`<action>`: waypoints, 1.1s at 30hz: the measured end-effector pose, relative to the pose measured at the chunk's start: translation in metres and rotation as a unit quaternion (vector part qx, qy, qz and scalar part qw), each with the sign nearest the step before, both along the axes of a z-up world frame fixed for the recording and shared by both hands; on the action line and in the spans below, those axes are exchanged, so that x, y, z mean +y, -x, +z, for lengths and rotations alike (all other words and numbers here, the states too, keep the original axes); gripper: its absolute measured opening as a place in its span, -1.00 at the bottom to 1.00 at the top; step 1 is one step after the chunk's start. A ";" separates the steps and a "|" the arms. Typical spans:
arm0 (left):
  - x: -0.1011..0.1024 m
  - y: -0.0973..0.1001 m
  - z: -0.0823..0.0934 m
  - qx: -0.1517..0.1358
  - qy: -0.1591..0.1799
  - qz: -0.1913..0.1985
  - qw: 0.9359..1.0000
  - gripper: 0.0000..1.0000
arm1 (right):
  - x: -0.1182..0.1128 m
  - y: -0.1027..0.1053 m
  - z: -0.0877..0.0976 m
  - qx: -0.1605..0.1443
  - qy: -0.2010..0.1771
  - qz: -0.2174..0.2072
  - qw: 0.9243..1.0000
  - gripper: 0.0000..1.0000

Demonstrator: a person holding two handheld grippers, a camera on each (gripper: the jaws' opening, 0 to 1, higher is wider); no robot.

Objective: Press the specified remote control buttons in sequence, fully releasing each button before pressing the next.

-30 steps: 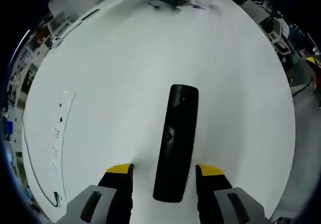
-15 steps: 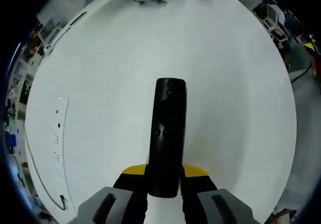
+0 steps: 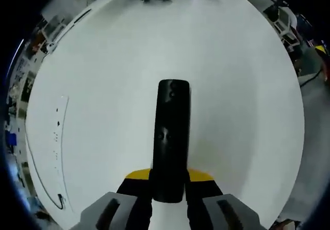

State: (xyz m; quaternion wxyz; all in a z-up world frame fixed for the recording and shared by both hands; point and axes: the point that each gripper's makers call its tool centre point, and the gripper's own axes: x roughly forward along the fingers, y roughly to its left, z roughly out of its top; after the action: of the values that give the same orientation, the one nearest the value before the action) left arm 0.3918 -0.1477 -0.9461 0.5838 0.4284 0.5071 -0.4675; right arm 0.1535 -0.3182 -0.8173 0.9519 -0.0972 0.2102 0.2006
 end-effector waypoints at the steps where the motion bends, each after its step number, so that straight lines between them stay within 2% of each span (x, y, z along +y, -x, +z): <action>1: 0.000 0.001 0.000 0.000 -0.001 -0.002 1.000 -0.54 | 0.000 0.000 0.000 0.000 0.000 0.000 1.000 0.18; 8: -0.001 0.017 0.000 0.003 -0.004 -0.005 1.000 -0.54 | 0.003 0.001 -0.003 0.002 0.010 0.008 1.000 0.20; 14: -0.004 0.038 0.000 0.002 -0.012 0.003 1.000 -0.54 | 0.003 0.002 -0.001 -0.002 0.008 0.008 1.000 0.18; 20: -0.002 0.044 -0.002 0.003 -0.012 -0.007 1.000 -0.54 | 0.004 0.002 0.000 -0.006 0.013 0.011 1.000 0.17; 25: -0.002 0.051 -0.003 0.002 -0.010 0.011 1.000 -0.54 | 0.003 0.002 0.000 -0.004 0.008 0.007 1.000 0.16; 33: -0.003 0.073 -0.006 0.002 -0.018 0.007 1.000 -0.54 | 0.007 0.003 -0.001 -0.003 0.009 0.019 1.000 0.16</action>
State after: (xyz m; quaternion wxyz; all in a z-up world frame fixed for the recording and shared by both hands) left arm 0.3190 -0.1508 -0.9519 0.5780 0.4341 0.5198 -0.4553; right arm 0.1503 -0.3109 -0.8182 0.9477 -0.1100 0.2071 0.2167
